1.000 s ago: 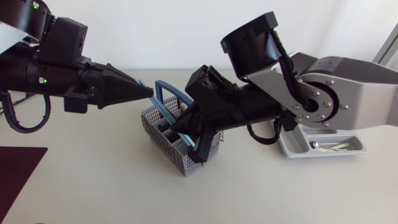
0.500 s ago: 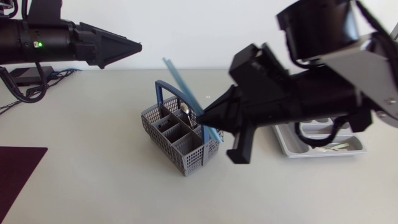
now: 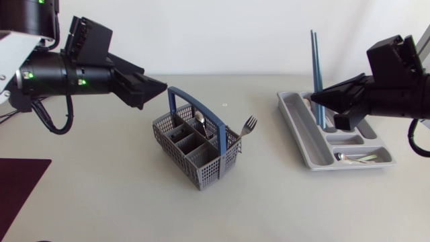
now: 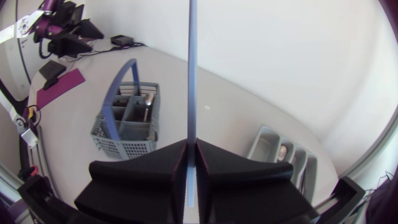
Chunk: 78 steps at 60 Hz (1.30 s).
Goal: Sort the cutlery from the basket into the organizer compartments.
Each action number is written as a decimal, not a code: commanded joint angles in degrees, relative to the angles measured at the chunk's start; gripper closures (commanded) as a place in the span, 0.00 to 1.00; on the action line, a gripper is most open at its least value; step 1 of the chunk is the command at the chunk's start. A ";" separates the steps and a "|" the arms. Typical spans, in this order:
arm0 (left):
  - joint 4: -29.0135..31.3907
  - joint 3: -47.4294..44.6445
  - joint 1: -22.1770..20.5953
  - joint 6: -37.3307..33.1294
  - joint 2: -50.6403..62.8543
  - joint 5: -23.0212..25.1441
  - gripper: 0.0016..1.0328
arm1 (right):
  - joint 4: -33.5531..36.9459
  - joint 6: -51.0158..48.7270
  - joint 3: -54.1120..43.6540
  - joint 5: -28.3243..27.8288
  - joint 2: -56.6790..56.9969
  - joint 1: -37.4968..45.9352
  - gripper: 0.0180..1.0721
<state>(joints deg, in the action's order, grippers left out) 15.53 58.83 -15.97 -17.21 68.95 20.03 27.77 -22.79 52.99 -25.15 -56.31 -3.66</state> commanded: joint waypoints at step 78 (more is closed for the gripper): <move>-1.12 -14.36 -4.60 -10.56 -6.28 -8.87 0.06 | -12.30 7.58 8.44 16.27 -50.03 10.78 0.54</move>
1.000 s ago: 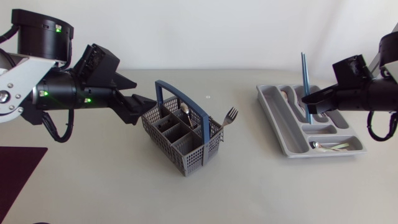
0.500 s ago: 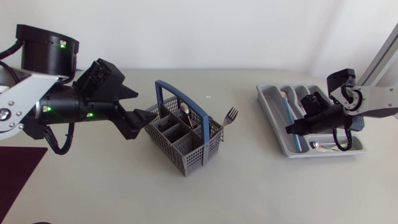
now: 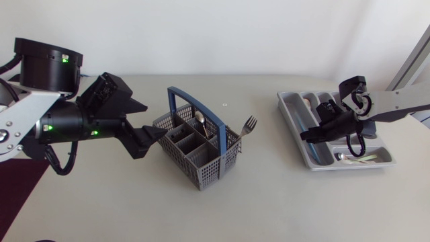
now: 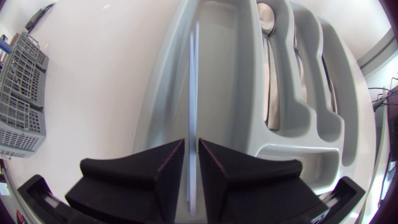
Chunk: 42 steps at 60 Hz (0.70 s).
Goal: Sort the cutlery from the basket into the organizer compartments.
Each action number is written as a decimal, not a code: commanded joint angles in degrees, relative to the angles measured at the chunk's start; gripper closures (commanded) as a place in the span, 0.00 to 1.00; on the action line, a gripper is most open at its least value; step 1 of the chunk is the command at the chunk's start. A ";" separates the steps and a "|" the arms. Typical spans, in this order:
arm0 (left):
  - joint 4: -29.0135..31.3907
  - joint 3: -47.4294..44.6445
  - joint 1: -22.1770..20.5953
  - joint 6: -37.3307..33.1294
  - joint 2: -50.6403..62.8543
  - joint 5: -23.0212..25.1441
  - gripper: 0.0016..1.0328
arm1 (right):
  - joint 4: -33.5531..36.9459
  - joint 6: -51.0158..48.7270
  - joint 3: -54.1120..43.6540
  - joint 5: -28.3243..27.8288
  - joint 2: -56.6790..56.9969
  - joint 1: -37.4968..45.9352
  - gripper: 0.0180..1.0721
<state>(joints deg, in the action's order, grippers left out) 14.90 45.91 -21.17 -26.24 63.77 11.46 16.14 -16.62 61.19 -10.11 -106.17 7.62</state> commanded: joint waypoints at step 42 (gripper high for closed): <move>0.05 -3.72 -5.29 -1.09 -5.23 -0.48 0.06 | -0.50 0.45 -15.13 -12.57 35.59 -11.75 0.27</move>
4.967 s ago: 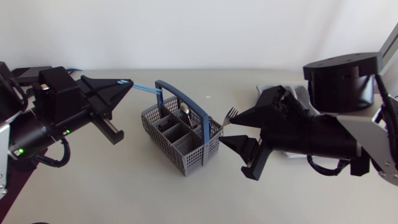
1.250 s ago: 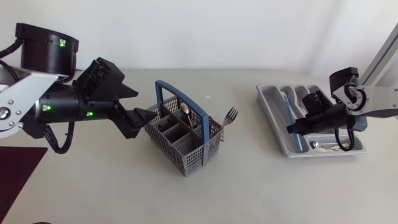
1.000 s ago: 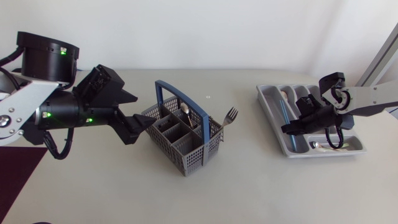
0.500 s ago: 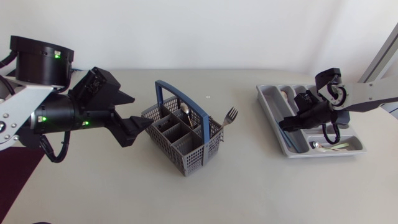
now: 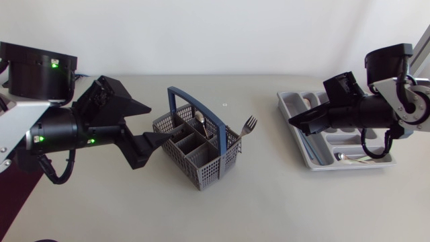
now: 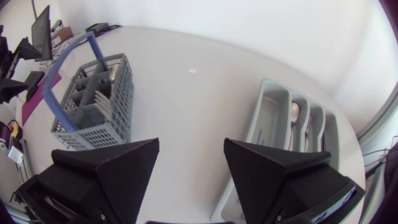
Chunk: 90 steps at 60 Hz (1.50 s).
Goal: Sort the cutlery from the basket into the organizer compartments.
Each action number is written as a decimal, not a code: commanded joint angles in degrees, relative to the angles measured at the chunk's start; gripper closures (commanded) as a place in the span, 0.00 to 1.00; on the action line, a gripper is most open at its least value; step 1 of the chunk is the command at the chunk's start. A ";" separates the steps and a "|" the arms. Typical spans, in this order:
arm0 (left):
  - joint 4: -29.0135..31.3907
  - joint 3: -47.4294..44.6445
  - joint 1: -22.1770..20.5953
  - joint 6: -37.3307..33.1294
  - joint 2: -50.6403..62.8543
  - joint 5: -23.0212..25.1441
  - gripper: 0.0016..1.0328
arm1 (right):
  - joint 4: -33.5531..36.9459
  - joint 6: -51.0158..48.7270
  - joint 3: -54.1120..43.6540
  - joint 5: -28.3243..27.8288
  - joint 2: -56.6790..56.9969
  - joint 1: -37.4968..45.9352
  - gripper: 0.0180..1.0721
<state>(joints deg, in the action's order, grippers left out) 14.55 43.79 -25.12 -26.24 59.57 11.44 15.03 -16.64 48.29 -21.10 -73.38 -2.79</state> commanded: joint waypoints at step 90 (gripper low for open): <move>-0.48 0.33 -8.98 -1.62 3.27 -0.46 0.06 | -12.83 3.81 1.89 2.65 -9.58 -19.36 0.95</move>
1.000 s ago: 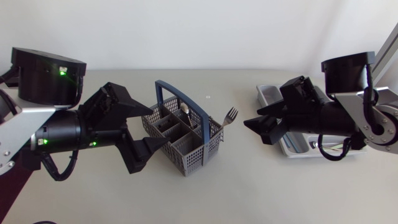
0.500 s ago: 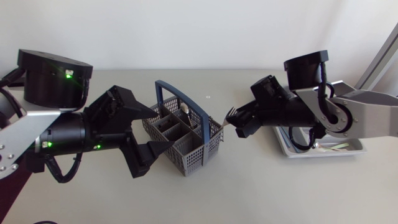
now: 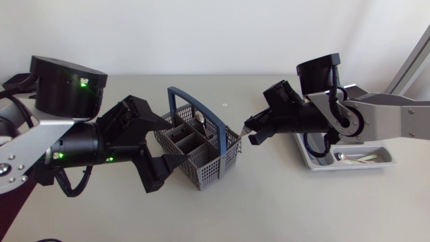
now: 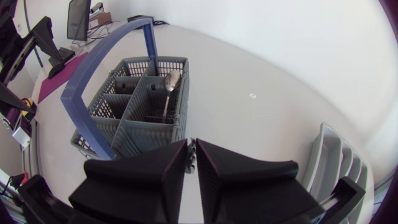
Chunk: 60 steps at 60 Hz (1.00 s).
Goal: Sort the cutlery from the basket into the organizer compartments.
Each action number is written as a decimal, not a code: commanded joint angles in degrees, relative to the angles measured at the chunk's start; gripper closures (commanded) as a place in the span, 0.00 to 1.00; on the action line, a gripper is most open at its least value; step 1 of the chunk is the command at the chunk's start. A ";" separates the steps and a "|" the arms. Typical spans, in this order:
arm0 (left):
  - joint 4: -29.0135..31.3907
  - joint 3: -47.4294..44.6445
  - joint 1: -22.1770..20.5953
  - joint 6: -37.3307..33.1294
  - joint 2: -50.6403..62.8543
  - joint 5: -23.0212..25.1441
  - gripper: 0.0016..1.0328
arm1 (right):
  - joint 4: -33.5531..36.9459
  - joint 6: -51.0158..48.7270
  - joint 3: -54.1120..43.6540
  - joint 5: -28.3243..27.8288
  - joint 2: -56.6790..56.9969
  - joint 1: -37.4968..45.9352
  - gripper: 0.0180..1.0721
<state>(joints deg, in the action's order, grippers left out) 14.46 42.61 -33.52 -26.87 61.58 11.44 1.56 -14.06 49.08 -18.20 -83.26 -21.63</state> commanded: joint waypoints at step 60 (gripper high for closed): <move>2.07 12.85 -3.92 -1.69 7.24 -0.28 0.06 | 23.57 -5.10 9.19 -0.44 24.11 -0.35 0.95</move>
<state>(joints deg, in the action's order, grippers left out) 16.01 52.07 -36.51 -27.27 67.48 11.25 23.64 -17.41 56.80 -18.17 -61.56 -22.76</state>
